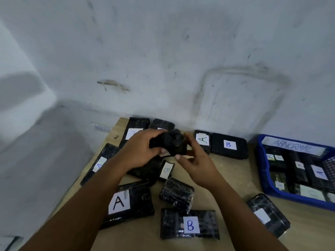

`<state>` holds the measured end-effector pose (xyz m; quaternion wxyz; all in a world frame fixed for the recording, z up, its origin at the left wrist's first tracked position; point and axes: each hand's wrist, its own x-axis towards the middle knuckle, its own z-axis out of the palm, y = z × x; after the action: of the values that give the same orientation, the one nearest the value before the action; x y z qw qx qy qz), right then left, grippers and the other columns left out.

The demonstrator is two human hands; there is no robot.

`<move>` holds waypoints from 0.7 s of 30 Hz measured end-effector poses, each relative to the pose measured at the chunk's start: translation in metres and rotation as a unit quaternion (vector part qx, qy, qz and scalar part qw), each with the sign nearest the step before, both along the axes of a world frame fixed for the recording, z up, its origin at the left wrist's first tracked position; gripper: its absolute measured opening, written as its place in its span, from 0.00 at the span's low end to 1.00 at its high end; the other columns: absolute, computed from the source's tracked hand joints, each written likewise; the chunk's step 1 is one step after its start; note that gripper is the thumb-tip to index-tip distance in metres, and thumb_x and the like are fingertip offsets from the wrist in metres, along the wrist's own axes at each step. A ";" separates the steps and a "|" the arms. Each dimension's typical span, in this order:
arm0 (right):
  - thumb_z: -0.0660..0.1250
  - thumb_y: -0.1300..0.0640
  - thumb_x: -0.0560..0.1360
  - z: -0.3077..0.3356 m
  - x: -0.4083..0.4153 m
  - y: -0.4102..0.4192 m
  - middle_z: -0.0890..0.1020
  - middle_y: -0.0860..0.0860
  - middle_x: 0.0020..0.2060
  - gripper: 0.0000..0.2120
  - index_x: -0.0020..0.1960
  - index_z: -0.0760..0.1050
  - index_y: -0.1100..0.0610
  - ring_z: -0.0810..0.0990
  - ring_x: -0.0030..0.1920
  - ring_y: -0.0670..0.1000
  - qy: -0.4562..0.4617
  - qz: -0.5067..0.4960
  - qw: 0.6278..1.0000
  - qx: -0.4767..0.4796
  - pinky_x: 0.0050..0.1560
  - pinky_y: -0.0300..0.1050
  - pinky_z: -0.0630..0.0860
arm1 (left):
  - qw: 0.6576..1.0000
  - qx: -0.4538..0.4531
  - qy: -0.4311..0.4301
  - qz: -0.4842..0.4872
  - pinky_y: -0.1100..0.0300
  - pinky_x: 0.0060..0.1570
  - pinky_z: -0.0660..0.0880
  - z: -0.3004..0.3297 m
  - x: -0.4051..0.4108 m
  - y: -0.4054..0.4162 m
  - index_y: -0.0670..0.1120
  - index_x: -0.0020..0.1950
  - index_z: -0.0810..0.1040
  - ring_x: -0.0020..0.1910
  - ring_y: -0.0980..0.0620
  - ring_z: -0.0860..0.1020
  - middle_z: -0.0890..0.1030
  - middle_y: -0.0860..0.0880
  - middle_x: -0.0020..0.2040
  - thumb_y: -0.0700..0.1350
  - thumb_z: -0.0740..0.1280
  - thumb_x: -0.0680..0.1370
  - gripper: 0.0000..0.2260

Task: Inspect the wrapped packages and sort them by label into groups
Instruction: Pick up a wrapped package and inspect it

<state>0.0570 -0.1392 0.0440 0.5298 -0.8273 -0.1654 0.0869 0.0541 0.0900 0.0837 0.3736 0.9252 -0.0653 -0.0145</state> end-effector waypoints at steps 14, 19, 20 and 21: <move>0.77 0.38 0.72 0.099 -0.010 -0.040 0.86 0.46 0.56 0.24 0.65 0.75 0.40 0.86 0.57 0.51 0.014 -0.187 0.944 0.272 0.58 0.58 0.83 | 0.935 -0.348 -0.013 0.058 0.44 0.66 0.77 0.074 -0.005 -0.069 0.53 0.63 0.81 0.56 0.54 0.85 0.87 0.53 0.55 0.46 0.76 0.75 0.17; 0.73 0.57 0.78 0.105 -0.021 -0.052 0.88 0.47 0.52 0.17 0.66 0.76 0.48 0.86 0.55 0.47 -0.010 -0.173 0.949 0.263 0.55 0.43 0.82 | 0.929 -0.367 0.007 0.038 0.57 0.57 0.78 0.081 -0.009 -0.076 0.53 0.60 0.83 0.54 0.56 0.85 0.87 0.53 0.53 0.40 0.73 0.77 0.13; 0.72 0.58 0.79 0.105 -0.023 -0.054 0.88 0.48 0.53 0.17 0.67 0.77 0.51 0.86 0.55 0.47 -0.014 -0.171 0.951 0.257 0.54 0.41 0.82 | 0.930 -0.367 0.015 0.026 0.61 0.54 0.77 0.083 -0.010 -0.078 0.53 0.59 0.83 0.53 0.59 0.85 0.87 0.54 0.53 0.41 0.73 0.78 0.12; 0.71 0.59 0.80 0.106 -0.024 -0.055 0.88 0.49 0.54 0.16 0.68 0.77 0.53 0.86 0.56 0.47 -0.016 -0.171 0.953 0.249 0.54 0.40 0.81 | 0.930 -0.366 0.022 0.016 0.64 0.51 0.77 0.085 -0.011 -0.081 0.54 0.59 0.83 0.52 0.60 0.84 0.87 0.55 0.53 0.42 0.72 0.78 0.11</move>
<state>0.0328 -0.1941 0.1496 0.7231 -0.6863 -0.0466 -0.0624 0.0436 0.0094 0.1686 0.6881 0.7243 -0.0431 -0.0035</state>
